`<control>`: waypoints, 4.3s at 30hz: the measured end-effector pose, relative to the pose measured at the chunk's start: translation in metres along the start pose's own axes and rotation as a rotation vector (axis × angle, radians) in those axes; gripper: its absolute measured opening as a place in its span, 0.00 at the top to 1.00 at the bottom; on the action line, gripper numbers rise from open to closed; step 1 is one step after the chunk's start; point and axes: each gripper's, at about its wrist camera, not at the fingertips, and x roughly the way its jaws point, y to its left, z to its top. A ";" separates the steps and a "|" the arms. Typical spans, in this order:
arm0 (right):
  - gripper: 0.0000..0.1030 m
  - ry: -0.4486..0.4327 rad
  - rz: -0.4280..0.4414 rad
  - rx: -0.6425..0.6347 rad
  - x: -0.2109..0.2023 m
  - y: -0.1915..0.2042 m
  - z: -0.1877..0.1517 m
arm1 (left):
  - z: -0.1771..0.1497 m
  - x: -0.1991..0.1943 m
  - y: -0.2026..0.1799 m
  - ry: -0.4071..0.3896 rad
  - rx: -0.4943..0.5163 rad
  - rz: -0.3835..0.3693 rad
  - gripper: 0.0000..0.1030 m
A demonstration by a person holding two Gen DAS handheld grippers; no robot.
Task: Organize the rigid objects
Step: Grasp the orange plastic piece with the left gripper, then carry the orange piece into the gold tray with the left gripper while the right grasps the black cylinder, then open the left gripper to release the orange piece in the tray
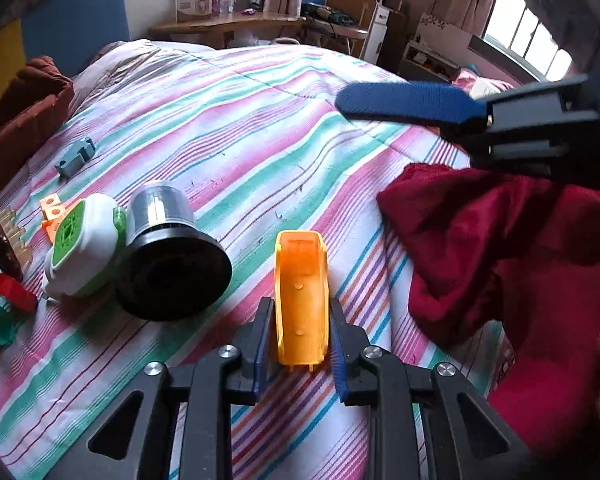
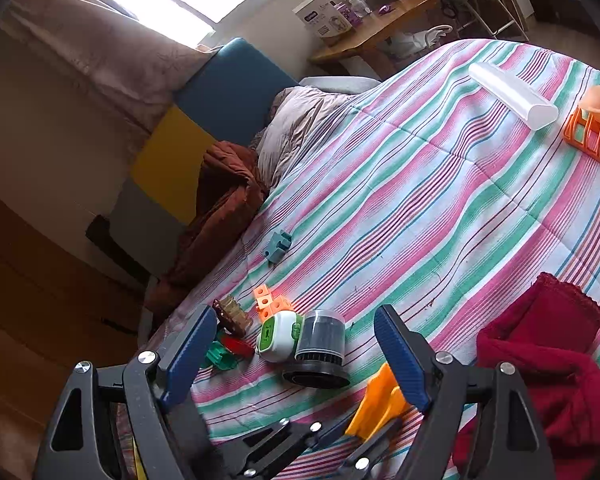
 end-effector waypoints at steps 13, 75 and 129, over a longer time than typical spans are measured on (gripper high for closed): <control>0.20 0.098 -0.119 -0.026 0.017 0.003 -0.004 | -0.105 -0.079 0.063 -0.077 -0.225 0.191 0.75; 0.57 0.403 -0.537 -0.612 0.151 0.050 -0.060 | -0.218 -0.264 0.160 -0.311 -0.624 0.486 0.75; 0.58 0.572 -0.461 -0.656 0.134 0.079 -0.095 | -0.339 -0.329 0.206 -0.293 -0.873 0.866 0.56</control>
